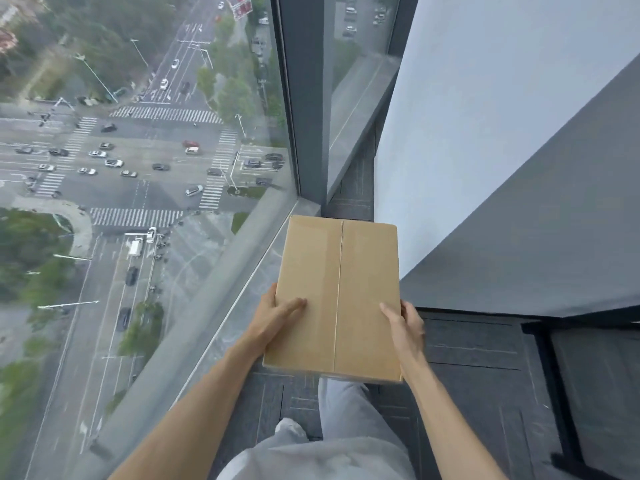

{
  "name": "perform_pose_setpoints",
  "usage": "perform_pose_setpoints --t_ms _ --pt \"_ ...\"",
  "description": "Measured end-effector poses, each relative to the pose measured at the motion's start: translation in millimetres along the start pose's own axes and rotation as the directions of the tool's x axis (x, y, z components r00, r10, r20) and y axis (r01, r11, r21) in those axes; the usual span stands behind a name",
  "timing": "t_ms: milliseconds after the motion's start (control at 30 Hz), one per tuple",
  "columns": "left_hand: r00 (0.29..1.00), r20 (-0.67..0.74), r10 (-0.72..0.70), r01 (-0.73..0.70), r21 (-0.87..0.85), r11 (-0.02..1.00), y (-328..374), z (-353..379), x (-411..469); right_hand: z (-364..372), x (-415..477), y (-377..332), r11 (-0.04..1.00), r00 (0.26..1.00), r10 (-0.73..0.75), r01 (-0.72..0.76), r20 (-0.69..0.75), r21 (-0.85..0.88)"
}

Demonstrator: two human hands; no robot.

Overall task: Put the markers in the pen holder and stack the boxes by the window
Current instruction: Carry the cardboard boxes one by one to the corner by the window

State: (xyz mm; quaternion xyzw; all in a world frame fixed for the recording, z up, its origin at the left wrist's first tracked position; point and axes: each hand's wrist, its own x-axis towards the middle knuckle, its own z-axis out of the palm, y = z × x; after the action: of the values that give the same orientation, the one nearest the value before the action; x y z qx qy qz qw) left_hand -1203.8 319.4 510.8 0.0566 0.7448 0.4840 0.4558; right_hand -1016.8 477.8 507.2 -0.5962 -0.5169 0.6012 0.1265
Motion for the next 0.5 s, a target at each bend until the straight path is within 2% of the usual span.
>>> perform_pose_setpoints --t_ms 233,500 --pt "0.998 -0.004 -0.065 0.065 0.095 0.993 47.6 13.5 134.4 25.6 128.6 -45.1 0.996 0.997 0.05 -0.045 0.056 -0.082" --pt "0.989 0.099 -0.113 0.098 0.141 0.985 37.4 43.0 308.3 63.2 277.0 -36.4 0.98 0.988 0.151 -0.145 0.035 -0.134"
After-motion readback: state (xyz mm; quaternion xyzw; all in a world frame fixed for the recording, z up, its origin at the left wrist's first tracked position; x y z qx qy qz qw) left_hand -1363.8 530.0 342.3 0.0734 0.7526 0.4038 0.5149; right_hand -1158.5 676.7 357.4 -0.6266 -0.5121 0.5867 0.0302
